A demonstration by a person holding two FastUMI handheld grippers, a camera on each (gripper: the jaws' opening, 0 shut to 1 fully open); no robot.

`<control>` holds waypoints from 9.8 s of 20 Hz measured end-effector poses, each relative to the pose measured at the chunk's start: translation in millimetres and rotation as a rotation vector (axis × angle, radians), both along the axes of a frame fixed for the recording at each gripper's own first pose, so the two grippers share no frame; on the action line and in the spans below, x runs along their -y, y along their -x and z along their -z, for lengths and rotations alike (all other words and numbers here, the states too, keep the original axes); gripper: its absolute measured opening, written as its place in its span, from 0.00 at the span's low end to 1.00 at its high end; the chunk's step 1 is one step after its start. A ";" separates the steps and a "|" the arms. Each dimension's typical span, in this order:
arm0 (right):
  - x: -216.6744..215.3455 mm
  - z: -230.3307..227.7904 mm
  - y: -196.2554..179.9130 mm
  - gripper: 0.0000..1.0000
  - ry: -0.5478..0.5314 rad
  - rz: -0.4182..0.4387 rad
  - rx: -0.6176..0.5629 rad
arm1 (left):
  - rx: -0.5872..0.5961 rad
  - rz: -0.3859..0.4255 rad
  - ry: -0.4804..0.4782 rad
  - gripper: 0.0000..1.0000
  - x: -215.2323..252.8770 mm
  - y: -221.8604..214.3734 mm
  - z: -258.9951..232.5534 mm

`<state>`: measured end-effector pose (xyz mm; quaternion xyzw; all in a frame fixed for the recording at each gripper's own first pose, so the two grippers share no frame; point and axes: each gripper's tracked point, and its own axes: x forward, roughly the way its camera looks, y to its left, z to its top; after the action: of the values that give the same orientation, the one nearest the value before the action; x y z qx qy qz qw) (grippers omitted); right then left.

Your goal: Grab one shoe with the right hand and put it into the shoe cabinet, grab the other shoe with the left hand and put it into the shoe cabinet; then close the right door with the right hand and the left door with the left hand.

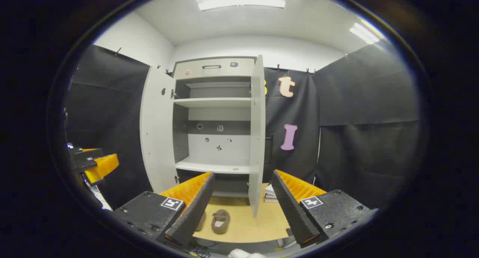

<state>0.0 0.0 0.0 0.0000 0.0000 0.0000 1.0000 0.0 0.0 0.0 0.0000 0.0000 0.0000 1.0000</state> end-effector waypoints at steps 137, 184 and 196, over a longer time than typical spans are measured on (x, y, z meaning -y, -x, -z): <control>-6.0 67.4 -133.7 0.99 -0.049 -0.013 -0.080 | -0.112 -0.001 -0.055 0.96 -16.1 -75.5 87.2; 76.6 138.3 -139.6 0.99 -0.042 0.333 -0.332 | -0.774 0.135 -0.114 0.01 48.4 -284.3 505.0; 42.8 114.6 -147.6 0.99 -0.017 0.220 -0.273 | -0.450 0.096 -0.073 0.01 44.7 -336.1 267.1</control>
<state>147.6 -42.8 -114.6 0.0086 0.1356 -0.1094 0.9847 336.1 -44.7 -267.1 0.0363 0.2231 -0.0476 0.9730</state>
